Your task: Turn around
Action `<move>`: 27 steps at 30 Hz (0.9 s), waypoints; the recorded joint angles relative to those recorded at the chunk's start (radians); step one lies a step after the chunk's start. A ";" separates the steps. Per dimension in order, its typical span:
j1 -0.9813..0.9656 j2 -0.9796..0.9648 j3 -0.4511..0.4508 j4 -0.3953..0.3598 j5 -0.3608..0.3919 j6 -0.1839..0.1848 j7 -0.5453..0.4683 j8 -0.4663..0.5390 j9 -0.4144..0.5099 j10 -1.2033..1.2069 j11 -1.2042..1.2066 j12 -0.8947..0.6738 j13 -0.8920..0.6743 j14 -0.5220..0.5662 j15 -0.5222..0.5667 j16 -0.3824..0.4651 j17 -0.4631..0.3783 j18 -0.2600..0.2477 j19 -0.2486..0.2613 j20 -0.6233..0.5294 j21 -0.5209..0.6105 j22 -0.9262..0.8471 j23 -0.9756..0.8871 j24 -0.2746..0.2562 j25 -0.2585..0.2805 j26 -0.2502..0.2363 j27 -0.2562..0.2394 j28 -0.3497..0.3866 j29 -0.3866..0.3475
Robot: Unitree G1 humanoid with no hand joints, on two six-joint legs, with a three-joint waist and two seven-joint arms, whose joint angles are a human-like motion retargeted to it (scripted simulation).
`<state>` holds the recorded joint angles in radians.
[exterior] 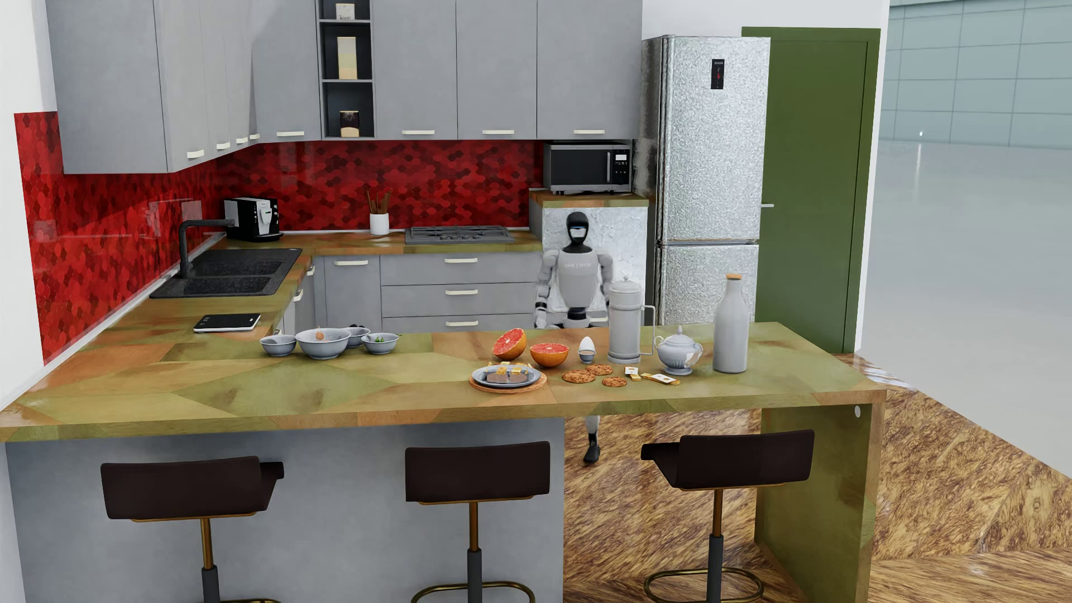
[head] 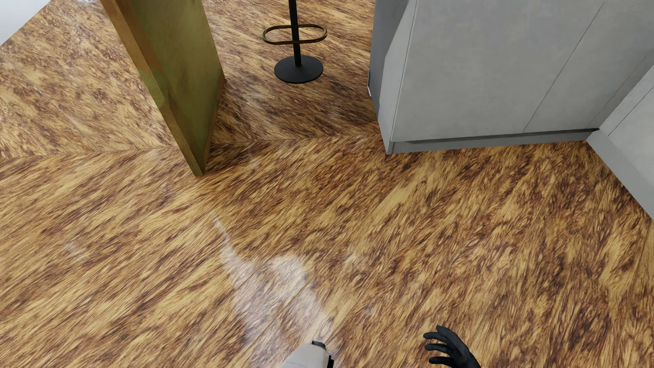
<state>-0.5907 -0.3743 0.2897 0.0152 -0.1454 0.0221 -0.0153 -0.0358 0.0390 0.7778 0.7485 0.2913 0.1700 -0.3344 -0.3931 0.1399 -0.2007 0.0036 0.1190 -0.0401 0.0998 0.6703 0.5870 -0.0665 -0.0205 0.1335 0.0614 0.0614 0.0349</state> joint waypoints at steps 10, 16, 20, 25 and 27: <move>0.064 -0.079 -0.111 0.034 -0.008 0.026 0.019 -0.031 -0.005 0.145 0.281 -0.029 -0.040 -0.076 0.003 0.036 0.050 -0.012 -0.006 -0.015 0.011 -0.007 -0.033 0.072 0.007 -0.028 -0.040 -0.045 -0.016; 0.103 -0.196 -0.256 0.004 0.085 -0.037 0.012 0.105 -0.013 0.076 -0.037 -0.030 -0.010 -0.034 0.235 0.048 -0.016 -0.016 -0.024 -0.021 -0.047 -0.031 0.021 0.147 0.000 -0.050 -0.062 -0.097 -0.031; 0.161 -0.162 -0.302 0.016 0.076 -0.038 0.018 0.084 -0.026 0.001 -0.053 -0.136 0.028 -0.003 0.130 0.033 0.015 -0.022 0.022 -0.008 -0.063 -0.022 0.021 0.061 0.000 -0.090 -0.044 -0.159 -0.049; 0.175 -0.145 -0.284 0.013 0.080 -0.021 0.018 0.086 -0.017 -0.024 -0.088 -0.097 -0.002 0.011 0.195 0.041 0.006 -0.025 -0.084 -0.003 -0.068 -0.025 -0.003 0.062 0.017 -0.083 -0.093 -0.118 -0.042; 0.184 -0.127 -0.266 0.010 0.071 -0.012 0.016 0.086 -0.013 -0.040 -0.125 -0.101 0.010 0.020 0.246 0.034 0.015 -0.026 0.020 -0.005 -0.047 -0.022 0.012 0.074 0.000 -0.039 -0.111 -0.082 -0.035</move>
<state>-0.4069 -0.5015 0.0240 0.0252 -0.0743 0.0097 0.0007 0.0500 0.0262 0.7375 0.6239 0.1898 0.1796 -0.3145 -0.1468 0.1741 -0.1857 -0.0221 0.1391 -0.0451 0.0528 0.6478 0.5987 0.0076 -0.0208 0.0945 -0.0495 -0.0204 0.0001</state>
